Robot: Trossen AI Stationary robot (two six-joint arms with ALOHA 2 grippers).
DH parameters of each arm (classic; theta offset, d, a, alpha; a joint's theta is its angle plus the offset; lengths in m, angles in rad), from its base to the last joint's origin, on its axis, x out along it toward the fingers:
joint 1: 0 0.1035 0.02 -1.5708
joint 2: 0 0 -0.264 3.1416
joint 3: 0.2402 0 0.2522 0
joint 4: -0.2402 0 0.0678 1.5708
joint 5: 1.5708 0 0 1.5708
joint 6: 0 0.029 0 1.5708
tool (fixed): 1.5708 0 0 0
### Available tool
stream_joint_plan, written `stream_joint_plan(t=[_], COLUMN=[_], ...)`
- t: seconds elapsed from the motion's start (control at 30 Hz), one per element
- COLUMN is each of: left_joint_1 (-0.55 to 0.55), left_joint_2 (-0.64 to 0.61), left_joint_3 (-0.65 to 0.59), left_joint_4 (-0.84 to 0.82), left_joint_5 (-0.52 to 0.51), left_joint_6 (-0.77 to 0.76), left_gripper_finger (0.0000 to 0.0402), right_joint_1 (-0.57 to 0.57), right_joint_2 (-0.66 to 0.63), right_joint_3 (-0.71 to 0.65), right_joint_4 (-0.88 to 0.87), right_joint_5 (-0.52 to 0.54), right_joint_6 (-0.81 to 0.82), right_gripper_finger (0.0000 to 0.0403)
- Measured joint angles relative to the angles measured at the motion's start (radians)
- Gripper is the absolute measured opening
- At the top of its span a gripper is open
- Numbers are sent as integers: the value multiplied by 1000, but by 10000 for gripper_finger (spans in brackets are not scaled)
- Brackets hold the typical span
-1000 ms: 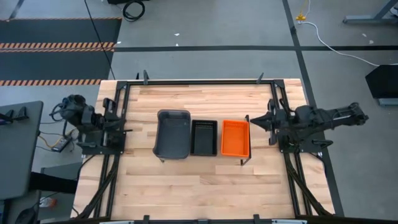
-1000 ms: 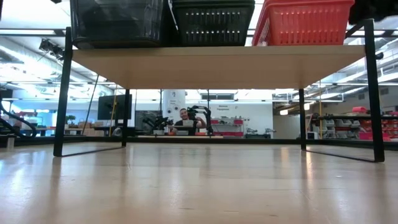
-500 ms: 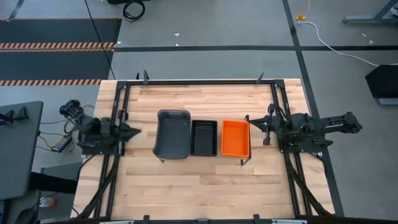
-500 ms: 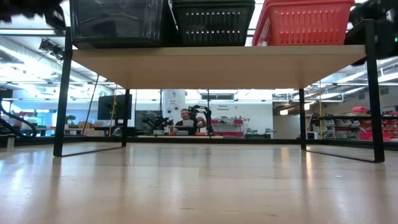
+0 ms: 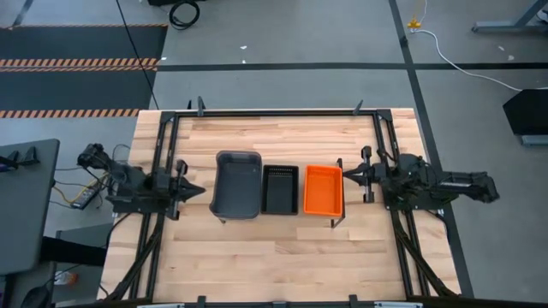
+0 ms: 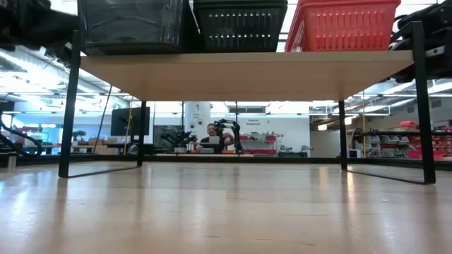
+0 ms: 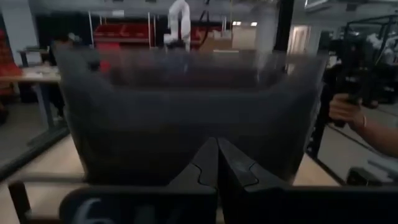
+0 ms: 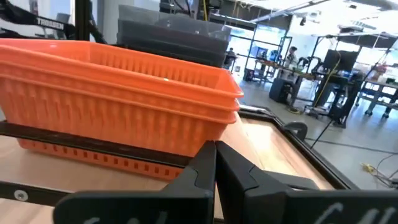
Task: Stack baskets on shelf by color
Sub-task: Return to Home Position
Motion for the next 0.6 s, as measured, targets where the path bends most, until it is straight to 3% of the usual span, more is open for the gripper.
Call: stream_joint_plan(t=[0.4,0.6], left_joint_1=[128,225], left_joint_2=[0,0], left_joint_3=[-22,-22], left_joint_4=[6,8], left_joint_5=[151,295], left_joint_6=[-2,-3], left_gripper_finger=[0,0], right_joint_1=[-53,-53], right_joint_2=[-1,-1], right_joint_3=[0,0], right_joint_4=[-1,-2], right_joint_5=[-12,-11], right_joint_6=[71,123], right_gripper_finger=[11,11])
